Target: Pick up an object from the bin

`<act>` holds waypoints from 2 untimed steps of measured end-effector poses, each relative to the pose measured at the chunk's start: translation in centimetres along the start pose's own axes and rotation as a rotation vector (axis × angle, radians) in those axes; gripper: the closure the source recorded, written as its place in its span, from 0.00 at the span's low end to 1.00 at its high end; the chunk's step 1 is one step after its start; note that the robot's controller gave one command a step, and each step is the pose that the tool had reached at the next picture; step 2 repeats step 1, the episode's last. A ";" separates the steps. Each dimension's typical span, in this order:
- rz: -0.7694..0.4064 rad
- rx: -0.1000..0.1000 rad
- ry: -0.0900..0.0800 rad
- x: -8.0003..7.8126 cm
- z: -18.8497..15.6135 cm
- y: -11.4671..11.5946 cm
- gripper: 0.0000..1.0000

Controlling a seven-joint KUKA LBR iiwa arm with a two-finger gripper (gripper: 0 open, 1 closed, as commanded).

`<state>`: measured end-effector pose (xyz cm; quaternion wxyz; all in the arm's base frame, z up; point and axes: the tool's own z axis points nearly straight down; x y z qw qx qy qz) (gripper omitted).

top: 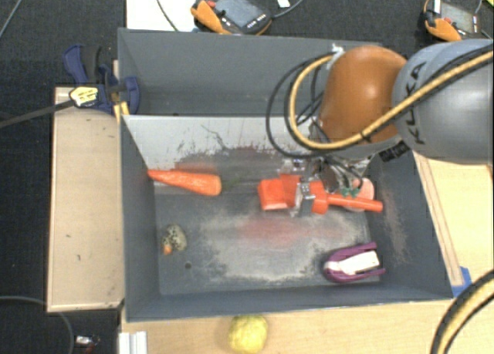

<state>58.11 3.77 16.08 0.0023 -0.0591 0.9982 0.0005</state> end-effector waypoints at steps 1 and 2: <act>0.000 0.000 -0.003 -0.1 -1.4 0.0 1.00; 0.000 0.000 -0.003 -0.1 -1.4 0.0 1.00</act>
Offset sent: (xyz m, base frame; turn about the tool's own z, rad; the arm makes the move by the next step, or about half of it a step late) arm 0.0008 -0.0001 0.0107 0.0001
